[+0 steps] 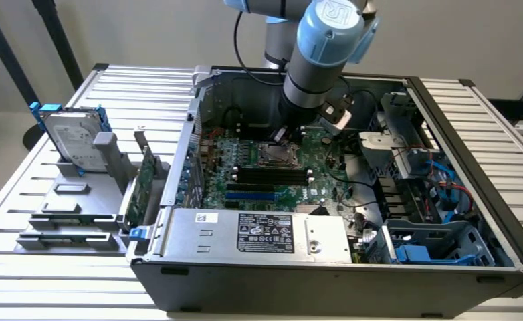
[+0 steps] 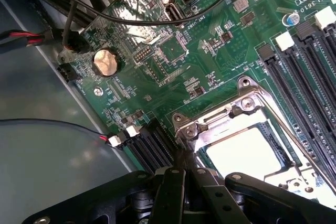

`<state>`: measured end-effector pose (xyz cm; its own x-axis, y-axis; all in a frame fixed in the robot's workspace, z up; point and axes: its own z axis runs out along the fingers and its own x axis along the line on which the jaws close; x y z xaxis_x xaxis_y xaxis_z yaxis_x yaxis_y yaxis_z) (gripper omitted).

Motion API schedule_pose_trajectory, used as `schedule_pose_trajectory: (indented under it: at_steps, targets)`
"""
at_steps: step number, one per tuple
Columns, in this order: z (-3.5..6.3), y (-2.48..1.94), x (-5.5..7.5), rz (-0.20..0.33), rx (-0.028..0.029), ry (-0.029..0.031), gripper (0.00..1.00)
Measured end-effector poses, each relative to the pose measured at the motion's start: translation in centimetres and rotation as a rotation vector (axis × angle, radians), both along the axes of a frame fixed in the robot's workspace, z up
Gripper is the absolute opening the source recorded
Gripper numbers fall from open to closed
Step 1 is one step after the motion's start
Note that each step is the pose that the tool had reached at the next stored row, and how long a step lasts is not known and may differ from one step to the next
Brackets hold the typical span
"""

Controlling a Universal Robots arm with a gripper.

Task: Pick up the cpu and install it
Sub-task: 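Install the first cpu locking lever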

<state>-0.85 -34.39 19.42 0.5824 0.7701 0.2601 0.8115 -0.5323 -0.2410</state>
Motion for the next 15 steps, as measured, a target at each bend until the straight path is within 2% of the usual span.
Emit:
schedule_pose_trajectory:
  at_steps: [7, 15]
  targets:
    - [-0.04, -0.07, 0.03, 0.000, 0.0061, 0.0001, 0.11]
    - [-0.11, -0.08, 0.03, 0.000, 0.0062, 0.0003, 0.11]
